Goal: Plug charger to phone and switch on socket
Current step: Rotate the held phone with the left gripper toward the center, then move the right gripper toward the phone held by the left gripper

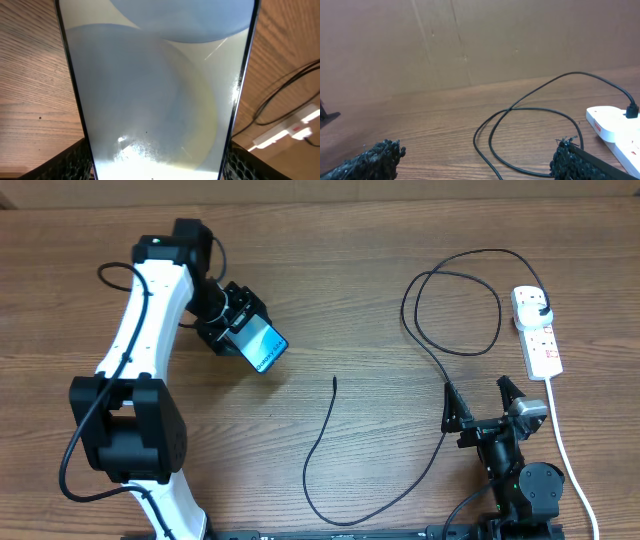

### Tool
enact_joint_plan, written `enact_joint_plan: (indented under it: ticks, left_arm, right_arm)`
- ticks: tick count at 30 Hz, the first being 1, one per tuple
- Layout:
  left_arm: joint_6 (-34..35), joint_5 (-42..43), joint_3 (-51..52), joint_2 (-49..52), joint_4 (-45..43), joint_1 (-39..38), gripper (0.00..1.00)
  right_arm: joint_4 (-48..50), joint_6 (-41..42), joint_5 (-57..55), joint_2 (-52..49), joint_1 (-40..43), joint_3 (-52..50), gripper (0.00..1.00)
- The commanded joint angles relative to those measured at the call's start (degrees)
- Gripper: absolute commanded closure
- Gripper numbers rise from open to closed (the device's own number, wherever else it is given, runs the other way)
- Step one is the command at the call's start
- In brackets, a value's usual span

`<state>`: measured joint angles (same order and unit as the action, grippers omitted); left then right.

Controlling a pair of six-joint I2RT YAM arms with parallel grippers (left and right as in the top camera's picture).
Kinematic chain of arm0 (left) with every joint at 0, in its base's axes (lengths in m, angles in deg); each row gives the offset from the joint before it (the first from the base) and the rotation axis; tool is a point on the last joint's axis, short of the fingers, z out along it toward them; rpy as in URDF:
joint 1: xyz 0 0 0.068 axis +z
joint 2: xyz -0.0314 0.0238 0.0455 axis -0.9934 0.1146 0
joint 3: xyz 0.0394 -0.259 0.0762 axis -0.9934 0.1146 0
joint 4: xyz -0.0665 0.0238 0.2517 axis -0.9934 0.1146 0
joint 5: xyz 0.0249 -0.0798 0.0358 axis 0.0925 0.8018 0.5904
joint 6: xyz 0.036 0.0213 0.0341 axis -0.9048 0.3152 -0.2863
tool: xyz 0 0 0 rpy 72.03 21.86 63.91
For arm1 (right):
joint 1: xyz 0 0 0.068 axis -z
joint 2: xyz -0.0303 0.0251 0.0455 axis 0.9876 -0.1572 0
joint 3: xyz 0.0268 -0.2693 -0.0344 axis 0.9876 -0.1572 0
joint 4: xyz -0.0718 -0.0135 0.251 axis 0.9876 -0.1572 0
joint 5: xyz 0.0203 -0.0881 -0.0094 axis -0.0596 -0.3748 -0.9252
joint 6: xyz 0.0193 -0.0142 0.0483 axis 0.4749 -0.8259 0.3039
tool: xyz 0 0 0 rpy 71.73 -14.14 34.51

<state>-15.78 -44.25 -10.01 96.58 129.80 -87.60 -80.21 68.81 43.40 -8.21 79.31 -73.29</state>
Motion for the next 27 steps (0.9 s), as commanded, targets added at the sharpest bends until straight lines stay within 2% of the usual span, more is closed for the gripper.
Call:
enact_joint_plan:
  ticks: [1, 10, 13, 18, 27]
  left_arm:
    - [1.53, -1.44, -0.13, -2.36, 0.0, -1.29, 0.96]
    - [1.81, -1.68, -0.13, -2.36, 0.33, -1.51, 0.96]
    - [1.88, -2.62, -0.13, -2.36, 0.63, -1.53, 0.96]
    - [2.82, -2.69, -0.13, -2.36, 0.7, -1.53, 0.96]
    - [3.37, -2.67, -0.13, -2.36, 0.66, -1.53, 0.96]
  right_arm:
    - [0.55, 0.0, 1.01, 0.44, -0.39, -0.61, 0.0]
    - [0.66, 0.04, 1.22, 0.44, -0.39, -0.61, 0.0]
    - [0.59, 0.35, 5.16, 0.44, -0.39, -0.57, 0.0]
    - [2.8, 4.11, 7.63, 0.44, -0.07, -0.28, 0.0]
    - [-1.6, 4.52, 8.52, -1.36, 0.31, 8.26, 0.0]
